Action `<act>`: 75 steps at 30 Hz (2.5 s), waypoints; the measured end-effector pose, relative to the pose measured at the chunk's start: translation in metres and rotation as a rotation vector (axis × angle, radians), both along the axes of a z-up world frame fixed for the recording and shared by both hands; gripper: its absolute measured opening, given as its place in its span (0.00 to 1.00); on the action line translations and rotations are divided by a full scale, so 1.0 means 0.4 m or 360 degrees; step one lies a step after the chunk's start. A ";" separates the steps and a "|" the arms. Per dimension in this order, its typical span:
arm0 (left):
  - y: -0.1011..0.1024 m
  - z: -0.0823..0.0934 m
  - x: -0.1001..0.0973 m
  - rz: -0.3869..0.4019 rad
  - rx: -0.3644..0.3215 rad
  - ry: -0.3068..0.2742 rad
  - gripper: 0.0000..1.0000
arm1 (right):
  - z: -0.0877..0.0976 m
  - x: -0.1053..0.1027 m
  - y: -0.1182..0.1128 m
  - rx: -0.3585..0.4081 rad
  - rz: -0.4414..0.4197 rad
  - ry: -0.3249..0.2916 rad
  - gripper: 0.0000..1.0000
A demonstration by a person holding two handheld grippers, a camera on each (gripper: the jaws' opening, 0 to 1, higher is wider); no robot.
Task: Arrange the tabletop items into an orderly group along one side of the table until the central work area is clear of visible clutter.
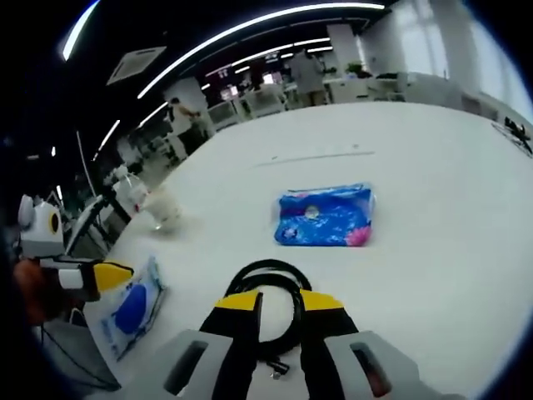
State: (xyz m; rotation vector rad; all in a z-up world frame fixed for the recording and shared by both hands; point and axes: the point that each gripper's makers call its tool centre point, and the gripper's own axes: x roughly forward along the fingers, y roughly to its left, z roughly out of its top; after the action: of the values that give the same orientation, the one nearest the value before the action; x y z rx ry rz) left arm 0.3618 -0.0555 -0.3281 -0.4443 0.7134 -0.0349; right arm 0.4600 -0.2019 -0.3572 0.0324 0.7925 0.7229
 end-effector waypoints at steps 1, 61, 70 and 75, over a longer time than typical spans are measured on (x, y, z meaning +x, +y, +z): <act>0.002 0.002 -0.008 0.0003 -0.0001 0.0001 0.10 | 0.000 -0.011 0.008 0.0000 0.0008 0.0002 0.14; 0.126 -0.098 -0.494 0.0603 -0.0360 0.0316 0.46 | -0.054 -0.330 0.323 -0.0173 0.0889 0.0227 0.59; 0.112 -0.106 -0.482 0.0574 -0.0414 0.0313 0.62 | -0.059 -0.317 0.340 -0.0265 0.0989 0.0208 0.74; 0.104 -0.108 -0.483 0.0587 -0.0439 0.0318 0.61 | -0.059 -0.310 0.359 -0.0304 0.1050 0.0185 0.78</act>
State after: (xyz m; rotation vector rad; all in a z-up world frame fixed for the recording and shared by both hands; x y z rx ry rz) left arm 0.1688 -0.0137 -0.3714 -0.8469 0.8166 0.2645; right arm 0.3361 -0.0581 -0.3809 -0.3783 0.9912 1.2707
